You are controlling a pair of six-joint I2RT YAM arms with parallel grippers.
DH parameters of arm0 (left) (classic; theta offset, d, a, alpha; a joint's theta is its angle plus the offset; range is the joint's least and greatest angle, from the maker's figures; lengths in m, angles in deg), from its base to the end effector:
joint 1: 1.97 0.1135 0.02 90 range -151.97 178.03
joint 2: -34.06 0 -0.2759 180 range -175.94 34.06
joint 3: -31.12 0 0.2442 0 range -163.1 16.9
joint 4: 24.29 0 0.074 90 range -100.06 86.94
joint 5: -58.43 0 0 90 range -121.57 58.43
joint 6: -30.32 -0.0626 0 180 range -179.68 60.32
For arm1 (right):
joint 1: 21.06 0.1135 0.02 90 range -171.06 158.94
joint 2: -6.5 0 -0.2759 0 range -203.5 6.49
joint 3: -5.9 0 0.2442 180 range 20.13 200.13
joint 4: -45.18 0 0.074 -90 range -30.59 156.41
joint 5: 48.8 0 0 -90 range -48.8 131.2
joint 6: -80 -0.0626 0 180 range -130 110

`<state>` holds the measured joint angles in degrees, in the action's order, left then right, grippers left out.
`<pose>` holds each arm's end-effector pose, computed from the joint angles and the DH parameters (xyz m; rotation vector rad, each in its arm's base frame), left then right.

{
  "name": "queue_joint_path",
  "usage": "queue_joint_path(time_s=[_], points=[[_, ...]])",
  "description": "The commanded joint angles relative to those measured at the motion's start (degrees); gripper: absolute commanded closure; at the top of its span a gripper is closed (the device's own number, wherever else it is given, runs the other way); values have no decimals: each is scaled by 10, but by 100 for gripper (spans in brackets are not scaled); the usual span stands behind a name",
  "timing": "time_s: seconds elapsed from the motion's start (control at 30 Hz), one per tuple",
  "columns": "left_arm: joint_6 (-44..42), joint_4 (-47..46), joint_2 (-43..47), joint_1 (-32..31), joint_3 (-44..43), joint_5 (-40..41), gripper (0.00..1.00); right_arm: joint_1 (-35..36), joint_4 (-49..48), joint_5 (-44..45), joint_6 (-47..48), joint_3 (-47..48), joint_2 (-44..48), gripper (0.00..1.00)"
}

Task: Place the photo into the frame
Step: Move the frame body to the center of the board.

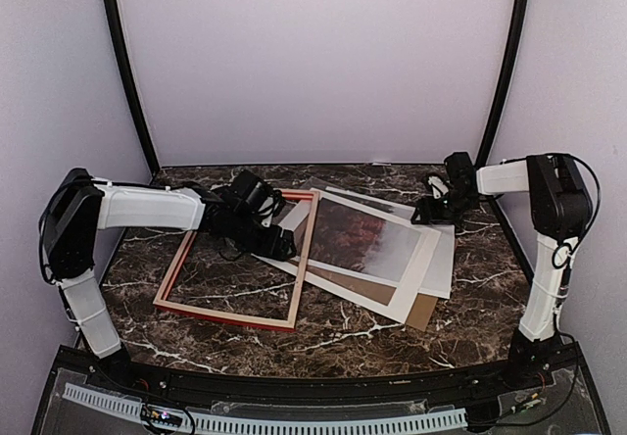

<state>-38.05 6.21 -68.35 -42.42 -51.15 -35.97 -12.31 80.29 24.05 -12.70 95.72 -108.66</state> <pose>0.2975 -0.2600 0.1934 0.4490 2.4962 -0.5512 0.4163 0.0827 0.1423 -0.2425 2.6124 0.4623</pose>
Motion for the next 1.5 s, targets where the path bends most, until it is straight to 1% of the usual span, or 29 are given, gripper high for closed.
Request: queue_joint_path(time_s=[0.0, 0.13, 0.2, 0.33, 0.53, 0.63, 0.97, 1.3, 1.47], points=[[24, 18, -35, -39, -49, 46, 17, -4, 6, -41, -6, -17, -7, 38], [37, 37, -68, -64, -75, 86, 21, -10, 3, -51, -6, -18, -4, 45], [50, 49, -81, -68, -83, 101, 25, -11, 6, -53, -4, -16, -6, 49], [66, 53, -89, -69, -78, 122, 33, -17, 6, -69, -3, -19, -11, 59], [77, 53, -90, -69, -61, 144, 42, -37, -16, -139, -12, -35, -9, 76], [83, 47, -91, -69, -51, 148, 44, -41, -19, -167, -14, -37, -13, 80], [103, 38, -90, -68, -25, 166, 52, -43, -29, -199, -18, -54, -7, 85], [114, 7, -93, -68, -1, 129, 56, -43, -53, -240, -27, -94, 12, 84], [114, 3, -96, -68, 3, 124, 57, -43, -57, -243, -30, -106, 12, 84]])
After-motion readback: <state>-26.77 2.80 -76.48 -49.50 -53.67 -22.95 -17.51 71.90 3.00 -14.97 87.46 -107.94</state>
